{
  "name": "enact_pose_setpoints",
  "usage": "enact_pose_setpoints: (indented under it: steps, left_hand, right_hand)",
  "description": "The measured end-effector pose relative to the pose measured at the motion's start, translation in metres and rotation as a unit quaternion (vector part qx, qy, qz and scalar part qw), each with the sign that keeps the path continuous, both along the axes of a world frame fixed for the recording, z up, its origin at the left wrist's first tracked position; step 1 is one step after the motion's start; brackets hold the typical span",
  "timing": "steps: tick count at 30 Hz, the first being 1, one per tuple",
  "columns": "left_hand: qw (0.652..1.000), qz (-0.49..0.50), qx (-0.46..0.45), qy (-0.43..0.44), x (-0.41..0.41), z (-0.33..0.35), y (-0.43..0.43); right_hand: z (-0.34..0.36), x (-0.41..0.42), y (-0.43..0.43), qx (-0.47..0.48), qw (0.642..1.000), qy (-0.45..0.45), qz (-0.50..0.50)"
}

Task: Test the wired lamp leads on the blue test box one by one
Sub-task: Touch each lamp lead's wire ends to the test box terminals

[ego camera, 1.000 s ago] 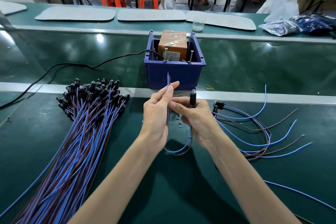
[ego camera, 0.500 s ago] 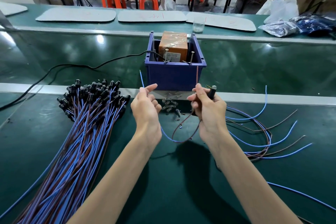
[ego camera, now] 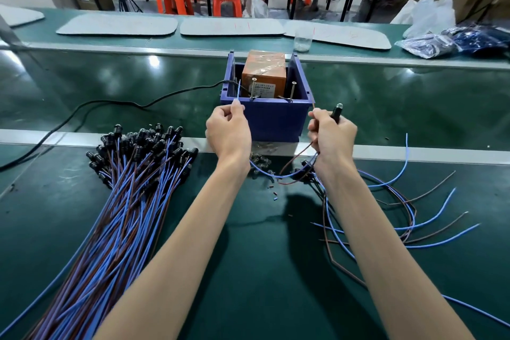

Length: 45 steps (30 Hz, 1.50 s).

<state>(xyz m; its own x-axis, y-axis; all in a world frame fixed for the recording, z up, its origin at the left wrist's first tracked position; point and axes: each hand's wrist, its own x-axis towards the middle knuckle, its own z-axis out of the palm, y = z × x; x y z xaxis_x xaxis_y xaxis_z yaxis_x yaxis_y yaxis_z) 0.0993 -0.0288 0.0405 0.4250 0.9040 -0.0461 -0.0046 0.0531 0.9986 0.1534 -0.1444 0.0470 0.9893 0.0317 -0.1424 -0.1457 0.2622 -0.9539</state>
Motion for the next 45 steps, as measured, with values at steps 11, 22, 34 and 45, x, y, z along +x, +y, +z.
enact_pose_setpoints:
  steps: [11, 22, 34, 45]
  left_hand:
    - [0.999, -0.031, -0.014, 0.02, -0.001, -0.008, 0.013]
    - [0.999, -0.049, -0.022, -0.003, -0.002, -0.01, 0.009]
    - [0.998, -0.06, -0.025, -0.014, -0.008, -0.011, 0.003]
    - [0.997, -0.065, -0.028, -0.021, -0.013, -0.01, 0.0]
  right_hand:
    - [-0.005, 0.01, 0.001, -0.058, 0.997, -0.012, 0.051]
    - [-0.006, 0.011, -0.003, -0.064, 0.996, -0.03, 0.056]
    - [-0.004, 0.007, -0.005, -0.064, 0.995, -0.036, 0.071]
    - [-0.009, 0.005, -0.005, -0.058, 0.993, -0.043, 0.089]
